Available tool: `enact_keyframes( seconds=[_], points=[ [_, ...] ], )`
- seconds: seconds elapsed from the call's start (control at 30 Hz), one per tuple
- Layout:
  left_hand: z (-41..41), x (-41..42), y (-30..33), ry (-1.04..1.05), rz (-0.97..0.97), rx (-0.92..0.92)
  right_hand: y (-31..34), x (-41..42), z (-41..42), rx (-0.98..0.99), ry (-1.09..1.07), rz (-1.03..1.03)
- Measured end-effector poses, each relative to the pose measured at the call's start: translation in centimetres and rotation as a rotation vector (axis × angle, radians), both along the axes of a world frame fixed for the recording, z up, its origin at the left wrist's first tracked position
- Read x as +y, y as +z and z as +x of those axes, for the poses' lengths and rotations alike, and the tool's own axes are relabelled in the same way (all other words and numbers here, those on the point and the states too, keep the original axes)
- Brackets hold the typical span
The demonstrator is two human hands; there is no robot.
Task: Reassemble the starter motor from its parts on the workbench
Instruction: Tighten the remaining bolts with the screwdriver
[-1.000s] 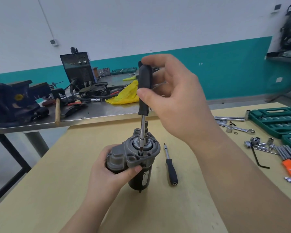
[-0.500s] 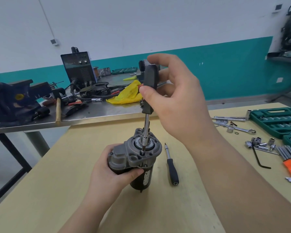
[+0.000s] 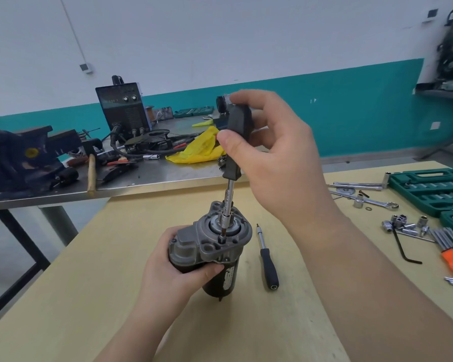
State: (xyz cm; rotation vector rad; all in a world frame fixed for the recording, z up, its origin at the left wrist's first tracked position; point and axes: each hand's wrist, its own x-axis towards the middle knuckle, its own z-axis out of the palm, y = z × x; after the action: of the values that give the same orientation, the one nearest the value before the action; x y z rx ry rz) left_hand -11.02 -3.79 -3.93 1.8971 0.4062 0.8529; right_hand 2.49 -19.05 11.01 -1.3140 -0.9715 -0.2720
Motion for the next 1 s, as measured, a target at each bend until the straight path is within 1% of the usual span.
enact_keyframes(
  seconds=[0.07, 0.17, 0.2, 0.3, 0.43, 0.6, 0.67, 0.73, 0.8, 0.87, 0.97, 1.0],
  points=[
    [0.02, -0.03, 0.04, -0.004, -0.003, 0.003, 0.03, 0.13, 0.03, 0.037, 0.025, 0.013],
    [0.03, 0.04, -0.02, -0.008, -0.017, 0.004, 0.06, 0.20, 0.04, 0.123, 0.127, 0.031],
    [0.02, 0.06, -0.05, -0.006, -0.017, 0.007, 0.06, 0.18, 0.05, 0.119, 0.140, 0.030],
    [0.03, 0.12, -0.10, 0.000, -0.013, 0.012, 0.04, 0.10, 0.05, 0.055, 0.069, 0.028],
    [0.03, 0.12, -0.10, 0.005, -0.010, 0.018, -0.27, 0.45, 0.09, 0.056, 0.037, 0.018],
    [-0.03, 0.05, 0.00, 0.002, -0.019, 0.014, -0.25, 0.59, -0.14, 0.162, 0.193, 0.047],
    [-0.03, 0.05, 0.01, 0.002, -0.025, 0.016, -0.19, 0.49, -0.26, 0.115, 0.166, 0.046],
    [-0.01, 0.08, 0.00, -0.001, -0.031, 0.016, -0.21, 0.46, -0.27, 0.052, 0.095, 0.040],
    [-0.05, 0.08, 0.00, -0.003, -0.033, 0.016, -0.27, 0.48, -0.22, 0.039, 0.060, 0.043],
    [-0.10, 0.07, 0.01, -0.005, -0.031, 0.016, -0.26, 0.51, -0.21, 0.073, 0.066, 0.050],
    [-0.11, 0.08, 0.00, -0.004, -0.034, 0.018, -0.28, 0.46, -0.24, 0.173, 0.156, 0.079],
    [-0.12, 0.10, -0.02, -0.003, -0.034, 0.019, -0.27, 0.42, -0.26, 0.178, 0.171, 0.080]
  ],
)
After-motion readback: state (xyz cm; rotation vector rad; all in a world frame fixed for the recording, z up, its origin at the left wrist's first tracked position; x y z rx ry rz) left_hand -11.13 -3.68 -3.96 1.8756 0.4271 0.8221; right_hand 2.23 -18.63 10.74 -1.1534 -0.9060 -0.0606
